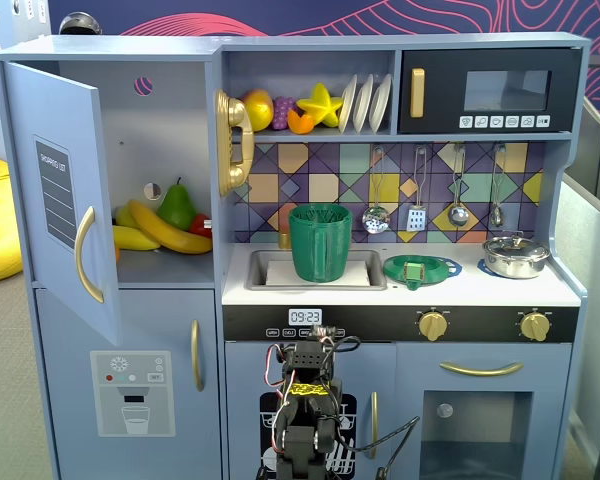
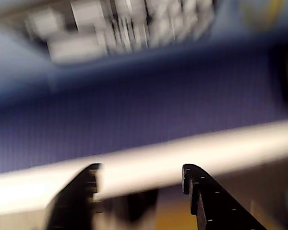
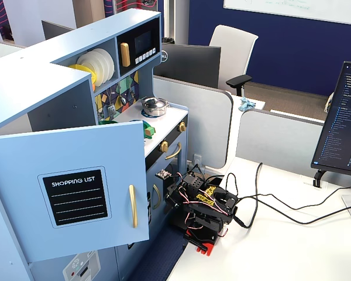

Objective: Pick up the green pineapple from the left cabinet and place it in the green recipient

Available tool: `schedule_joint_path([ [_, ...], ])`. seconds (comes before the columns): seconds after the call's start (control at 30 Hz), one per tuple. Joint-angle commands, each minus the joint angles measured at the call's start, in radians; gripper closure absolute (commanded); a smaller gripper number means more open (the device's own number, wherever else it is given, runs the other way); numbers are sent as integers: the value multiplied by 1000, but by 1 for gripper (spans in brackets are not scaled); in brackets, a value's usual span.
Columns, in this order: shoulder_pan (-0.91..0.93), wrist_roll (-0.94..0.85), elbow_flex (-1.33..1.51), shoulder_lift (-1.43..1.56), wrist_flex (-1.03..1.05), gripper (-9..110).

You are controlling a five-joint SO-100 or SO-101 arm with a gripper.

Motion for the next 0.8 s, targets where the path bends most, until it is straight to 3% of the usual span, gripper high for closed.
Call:
schedule_joint_path([
  [0.0, -11, 15, -6, -2, 149, 101],
  [0.17, -11, -72, -5, -2, 279, 101],
  [0.77, 3, -63, -5, -2, 281, 100],
])
